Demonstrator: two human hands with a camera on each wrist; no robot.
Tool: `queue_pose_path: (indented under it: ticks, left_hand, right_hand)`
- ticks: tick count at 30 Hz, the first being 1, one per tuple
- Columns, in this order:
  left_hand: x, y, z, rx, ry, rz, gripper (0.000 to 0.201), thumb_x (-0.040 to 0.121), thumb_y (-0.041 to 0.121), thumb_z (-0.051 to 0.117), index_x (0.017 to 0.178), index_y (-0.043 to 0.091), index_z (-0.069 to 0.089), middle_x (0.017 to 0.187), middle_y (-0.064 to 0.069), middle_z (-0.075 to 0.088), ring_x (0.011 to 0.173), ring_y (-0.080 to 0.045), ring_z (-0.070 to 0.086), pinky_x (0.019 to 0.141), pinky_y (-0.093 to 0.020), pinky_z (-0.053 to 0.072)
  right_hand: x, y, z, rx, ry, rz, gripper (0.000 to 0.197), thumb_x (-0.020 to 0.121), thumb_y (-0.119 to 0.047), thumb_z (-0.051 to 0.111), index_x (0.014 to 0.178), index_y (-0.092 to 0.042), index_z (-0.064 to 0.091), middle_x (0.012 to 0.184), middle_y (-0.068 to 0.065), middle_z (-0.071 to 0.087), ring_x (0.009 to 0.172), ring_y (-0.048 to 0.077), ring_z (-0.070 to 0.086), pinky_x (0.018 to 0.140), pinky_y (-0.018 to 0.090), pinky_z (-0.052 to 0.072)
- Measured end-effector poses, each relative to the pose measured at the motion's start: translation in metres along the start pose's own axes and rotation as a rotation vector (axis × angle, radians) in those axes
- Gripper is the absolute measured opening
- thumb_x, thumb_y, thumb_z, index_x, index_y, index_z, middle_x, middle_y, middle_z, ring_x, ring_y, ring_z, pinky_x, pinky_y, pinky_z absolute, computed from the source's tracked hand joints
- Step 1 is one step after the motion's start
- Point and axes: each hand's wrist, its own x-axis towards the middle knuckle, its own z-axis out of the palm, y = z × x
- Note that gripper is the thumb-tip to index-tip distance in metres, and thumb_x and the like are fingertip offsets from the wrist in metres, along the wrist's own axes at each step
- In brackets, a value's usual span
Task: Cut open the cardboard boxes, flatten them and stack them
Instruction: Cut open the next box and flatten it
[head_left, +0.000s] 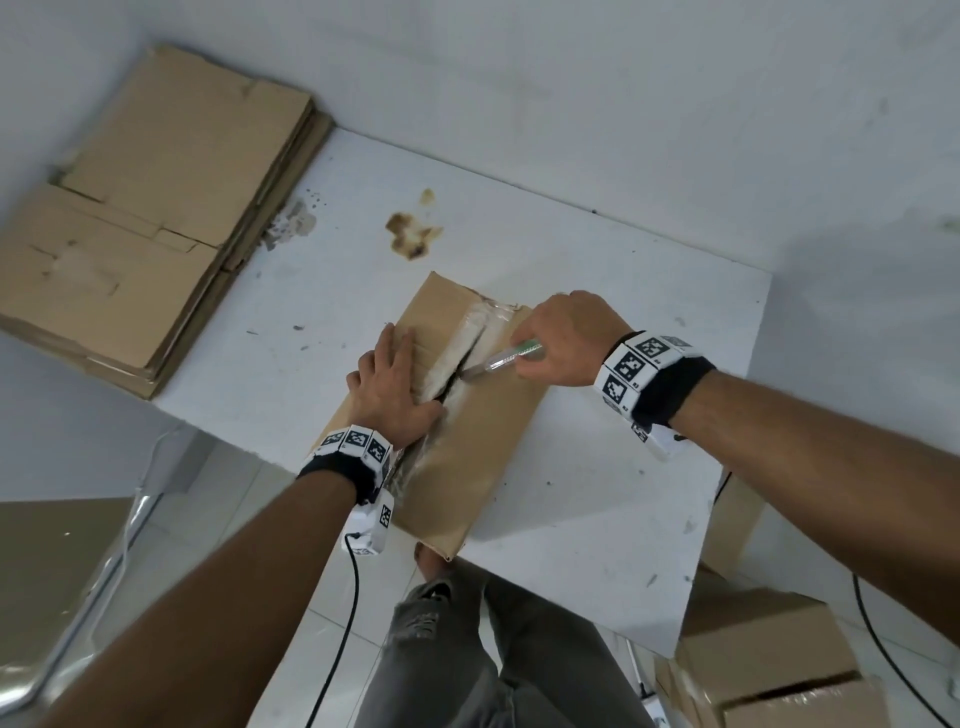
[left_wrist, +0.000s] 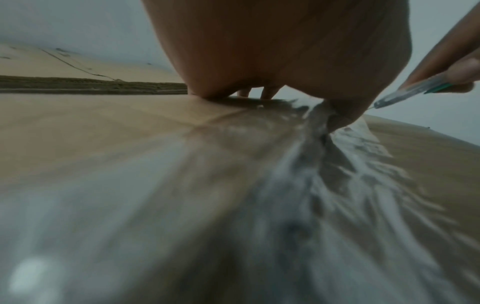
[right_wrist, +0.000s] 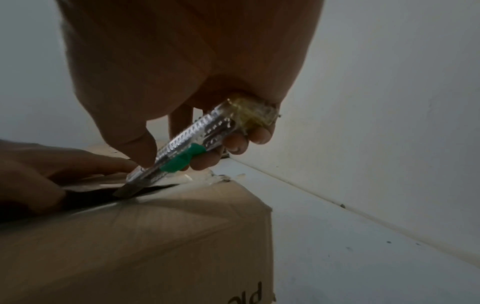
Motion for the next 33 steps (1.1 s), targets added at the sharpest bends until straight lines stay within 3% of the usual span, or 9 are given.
queue_pose_path:
  ticks: [6,9,12,17,21,25,27,29,33]
  left_hand:
    - [-0.003,0.007,0.001,0.047,-0.037,0.075,0.117,0.073,0.045,0.075,0.163,0.024,0.004,0.171,-0.007,-0.001,0.147,-0.038,0.021,0.119,-0.056,0.025]
    - [-0.002,-0.001,-0.002,0.099,-0.034,0.098,0.119,0.071,0.046,0.075,0.163,0.024,0.004,0.170,-0.007,-0.003,0.147,-0.038,0.020,0.119,-0.055,0.026]
    - [0.006,-0.002,-0.007,0.119,-0.008,0.141,0.120,0.069,0.048,0.075,0.163,0.023,0.004,0.170,-0.007,-0.004,0.147,-0.037,0.020,0.118,-0.055,0.025]
    - [0.024,0.001,-0.016,0.150,0.024,0.219,0.120,0.065,0.047,0.075,0.163,0.021,0.011,0.170,-0.007,0.000,0.148,-0.035,0.019,0.118,-0.056,0.024]
    - [0.036,-0.006,-0.022,0.186,0.017,0.312,0.109,0.076,0.044,0.075,0.164,0.021,0.014,0.171,-0.006,0.008,0.154,-0.033,0.015,0.124,-0.055,0.016]
    - [0.042,-0.028,-0.019,0.360,-0.023,0.421,0.095,0.086,0.026,0.070,0.164,0.026,0.015,0.172,0.001,0.011,0.157,-0.025,0.013,0.125,-0.049,0.017]
    - [0.045,-0.031,-0.019,0.416,-0.024,0.442,0.100,0.080,0.011,0.072,0.162,0.027,0.019,0.172,0.001,0.009,0.158,-0.025,0.011,0.125,-0.047,0.019]
    - [0.047,-0.029,-0.022,0.427,-0.057,0.445,0.098,0.076,0.003,0.071,0.157,0.031,0.025,0.172,0.002,0.007,0.158,-0.025,0.010,0.125,-0.048,0.020]
    - [0.044,-0.018,-0.036,0.385,-0.091,0.325,0.080,0.080,0.007,0.070,0.147,0.029,0.031,0.170,0.008,0.013,0.157,-0.021,0.014,0.117,-0.063,0.029]
  right_hand:
    - [0.008,0.003,0.004,-0.110,-0.045,0.007,0.047,0.093,-0.059,0.040,0.110,-0.031,0.073,0.092,0.000,0.070,0.090,0.025,0.066,0.082,0.035,0.048]
    - [0.002,0.041,-0.008,-0.110,0.022,0.125,0.035,0.098,-0.050,0.048,0.115,-0.031,0.071,0.101,0.002,0.070,0.097,0.028,0.064,0.085,0.038,0.046]
    - [-0.013,0.063,-0.005,-0.093,0.110,0.196,0.032,0.098,-0.047,0.051,0.119,-0.030,0.069,0.095,0.004,0.068,0.092,0.029,0.063,0.081,0.038,0.043]
    - [-0.034,0.068,0.023,-0.015,0.227,0.341,0.034,0.096,-0.043,0.054,0.120,-0.023,0.067,0.094,0.010,0.068,0.090,0.034,0.060,0.080,0.039,0.039]
    - [-0.051,0.061,0.037,0.061,0.303,0.445,0.033,0.097,-0.043,0.052,0.111,-0.019,0.068,0.088,0.011,0.069,0.084,0.036,0.061,0.074,0.039,0.042]
    - [-0.066,0.073,0.040,0.401,0.410,0.676,0.034,0.101,-0.044,0.047,0.106,-0.014,0.063,0.087,0.007,0.066,0.077,0.030,0.058,0.073,0.038,0.049]
    - [-0.057,0.066,0.052,0.691,0.286,0.657,0.035,0.103,-0.044,0.045,0.104,-0.012,0.060,0.095,0.006,0.068,0.081,0.027,0.062,0.076,0.037,0.050]
    - [-0.041,0.046,0.068,0.936,0.141,0.619,0.037,0.105,-0.044,0.041,0.102,-0.012,0.058,0.103,0.006,0.070,0.086,0.025,0.068,0.082,0.044,0.056]
    - [-0.025,0.017,0.090,1.188,0.079,0.683,0.044,0.106,-0.043,0.036,0.105,-0.007,0.062,0.098,0.008,0.071,0.088,0.031,0.071,0.083,0.050,0.060]
